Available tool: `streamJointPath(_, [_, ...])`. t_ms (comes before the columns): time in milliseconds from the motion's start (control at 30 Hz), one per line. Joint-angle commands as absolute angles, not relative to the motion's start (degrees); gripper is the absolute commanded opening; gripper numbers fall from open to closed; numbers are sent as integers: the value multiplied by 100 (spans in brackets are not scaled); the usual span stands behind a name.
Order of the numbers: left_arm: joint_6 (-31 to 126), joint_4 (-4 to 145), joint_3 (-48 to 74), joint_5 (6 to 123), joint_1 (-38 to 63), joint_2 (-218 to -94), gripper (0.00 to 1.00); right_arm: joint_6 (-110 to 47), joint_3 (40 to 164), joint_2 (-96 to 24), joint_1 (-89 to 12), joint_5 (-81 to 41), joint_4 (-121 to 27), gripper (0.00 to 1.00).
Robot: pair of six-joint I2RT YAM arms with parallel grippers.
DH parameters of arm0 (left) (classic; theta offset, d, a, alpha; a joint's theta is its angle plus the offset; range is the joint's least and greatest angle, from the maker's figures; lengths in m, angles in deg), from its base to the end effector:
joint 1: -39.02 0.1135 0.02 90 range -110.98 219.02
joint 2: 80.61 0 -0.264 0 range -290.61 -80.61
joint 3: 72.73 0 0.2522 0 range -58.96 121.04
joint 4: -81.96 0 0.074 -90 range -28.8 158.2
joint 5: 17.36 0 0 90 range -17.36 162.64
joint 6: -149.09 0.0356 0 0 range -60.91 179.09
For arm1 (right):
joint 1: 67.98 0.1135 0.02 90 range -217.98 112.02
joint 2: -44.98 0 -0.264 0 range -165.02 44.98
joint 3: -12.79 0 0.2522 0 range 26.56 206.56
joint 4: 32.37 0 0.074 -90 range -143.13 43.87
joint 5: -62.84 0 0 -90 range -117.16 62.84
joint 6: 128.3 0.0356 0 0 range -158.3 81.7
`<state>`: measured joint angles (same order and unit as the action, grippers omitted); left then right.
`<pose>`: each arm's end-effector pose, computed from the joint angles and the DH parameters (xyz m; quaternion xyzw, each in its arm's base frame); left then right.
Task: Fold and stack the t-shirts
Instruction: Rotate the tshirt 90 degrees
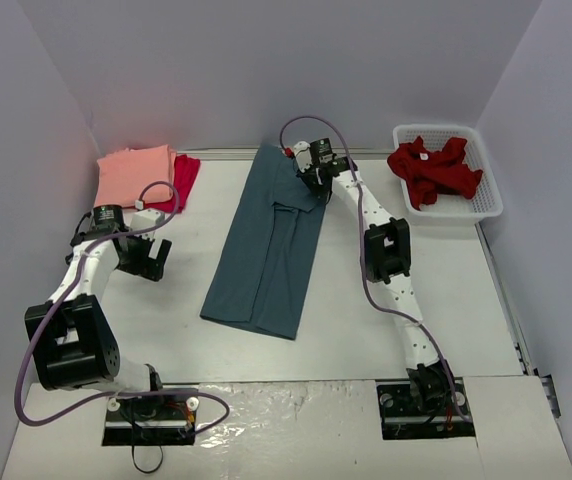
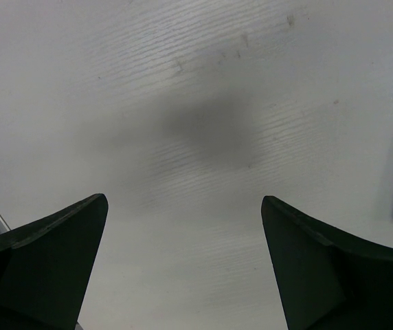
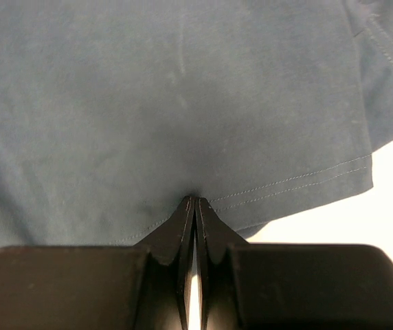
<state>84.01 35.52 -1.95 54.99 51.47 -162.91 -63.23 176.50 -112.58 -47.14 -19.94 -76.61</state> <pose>0.2845 0.0518 0.2333 0.1452 0.9396 -0.0523 0.3056 0.5599 0.2179 0.1739 -0.3744 0.8160 0.0410 0.4385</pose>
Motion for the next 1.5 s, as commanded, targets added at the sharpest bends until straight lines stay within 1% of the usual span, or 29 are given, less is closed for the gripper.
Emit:
streamJointPath(0, [8431,3507,27,5551,5141,-16139,94,-6081,17405,-10956,-4627,-2574,-7304,0])
streamJointPath(100, [8422,3542,10,5507,5141,-15981,94,-5922,16912,-10254,-4575,-2927,-6838,0])
streamJointPath(267, [8422,3542,45,5392,5132,-15884,94,-5966,16017,-9206,-4207,-2971,-6845,0])
streamJointPath(300, [8422,3525,62,5375,5132,-15857,94,-6018,15623,-8891,-4127,-2875,-7037,0])
streamJointPath(367, [8413,3551,45,5375,5132,-15822,94,-6123,15305,-8591,-3882,-2473,-7371,0])
streamJointPath(467, [8440,3603,-43,5331,5133,-15682,94,-6220,14777,-8397,-3548,-2094,-8371,0])
streamJointPath(567, [8440,3595,-78,5296,5141,-15620,94,-6247,14101,-8151,-3310,-1794,-8804,0])
streamJointPath(733, [8422,3560,-25,5199,5132,-15611,94,-6221,12827,-7545,-2835,-1609,-8858,0])
streamJointPath(833, [8431,3542,-60,5190,5141,-15567,94,-6308,12387,-7324,-2677,-1494,-8893,0])
streamJointPath(1100, [8422,3595,-122,5261,5176,-15304,94,-6432,11849,-7086,-2421,-1362,-9007,0])
streamJointPath(1467, [8431,3568,-122,5261,5194,-15259,94,-6511,11647,-7473,-2395,-1275,-9007,0])
